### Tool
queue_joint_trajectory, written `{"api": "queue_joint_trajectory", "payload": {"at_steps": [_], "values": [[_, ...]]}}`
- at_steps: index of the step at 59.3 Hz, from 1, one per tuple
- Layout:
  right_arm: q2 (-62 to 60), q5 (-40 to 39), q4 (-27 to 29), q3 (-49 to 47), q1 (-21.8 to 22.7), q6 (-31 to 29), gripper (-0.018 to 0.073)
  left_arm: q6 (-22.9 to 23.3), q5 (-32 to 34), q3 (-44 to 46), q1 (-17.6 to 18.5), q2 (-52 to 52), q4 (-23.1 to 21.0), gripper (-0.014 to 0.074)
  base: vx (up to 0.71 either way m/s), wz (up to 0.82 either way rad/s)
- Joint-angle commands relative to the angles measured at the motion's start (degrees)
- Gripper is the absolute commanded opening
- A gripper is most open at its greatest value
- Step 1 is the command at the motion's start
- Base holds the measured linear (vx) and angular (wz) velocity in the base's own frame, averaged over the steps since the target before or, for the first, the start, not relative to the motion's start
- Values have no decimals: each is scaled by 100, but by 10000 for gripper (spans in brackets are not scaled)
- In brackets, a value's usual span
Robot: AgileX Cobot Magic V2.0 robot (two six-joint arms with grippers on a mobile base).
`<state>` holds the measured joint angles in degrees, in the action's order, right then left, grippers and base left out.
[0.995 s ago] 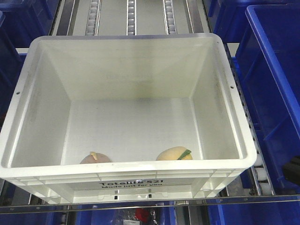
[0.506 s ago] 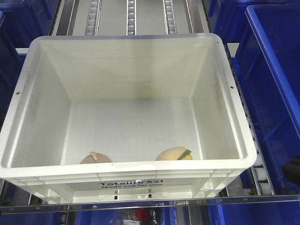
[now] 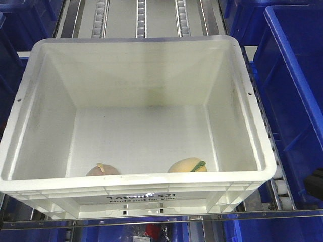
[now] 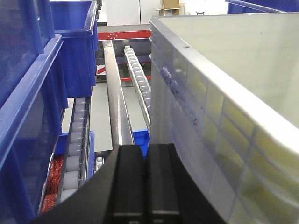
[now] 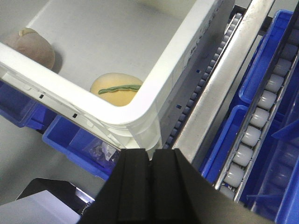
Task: Place moving items into box and shelve
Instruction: 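Withdraw both grippers beside the crate on the shelf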
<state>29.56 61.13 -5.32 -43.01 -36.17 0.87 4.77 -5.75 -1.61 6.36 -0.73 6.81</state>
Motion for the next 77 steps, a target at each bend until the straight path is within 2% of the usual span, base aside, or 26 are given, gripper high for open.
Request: {"api": "queue_joint_trajectory", "payload": {"at_steps": [1,6,20,36,77], "values": [[27,-349,-37,-141,6,-53,-16,167,502,-167,-3,-86,-2,-3,0,0],[27,-349,-37,-141,6,-53,-16,358,502,-167,-61,-86,-2,-3,0,0],[27,-349,-37,-141,6,-53,-16,348,502,-167,-285,-86,-2,-3,0,0],[27,-349,-42,-141,6,-53,-16,351,502,-167,-790,-86,-2,-3,0,0],[27,-358,-41,-141,6,-53,-16,351,502,-161,-791,-80,-2,-3,0,0]]}}
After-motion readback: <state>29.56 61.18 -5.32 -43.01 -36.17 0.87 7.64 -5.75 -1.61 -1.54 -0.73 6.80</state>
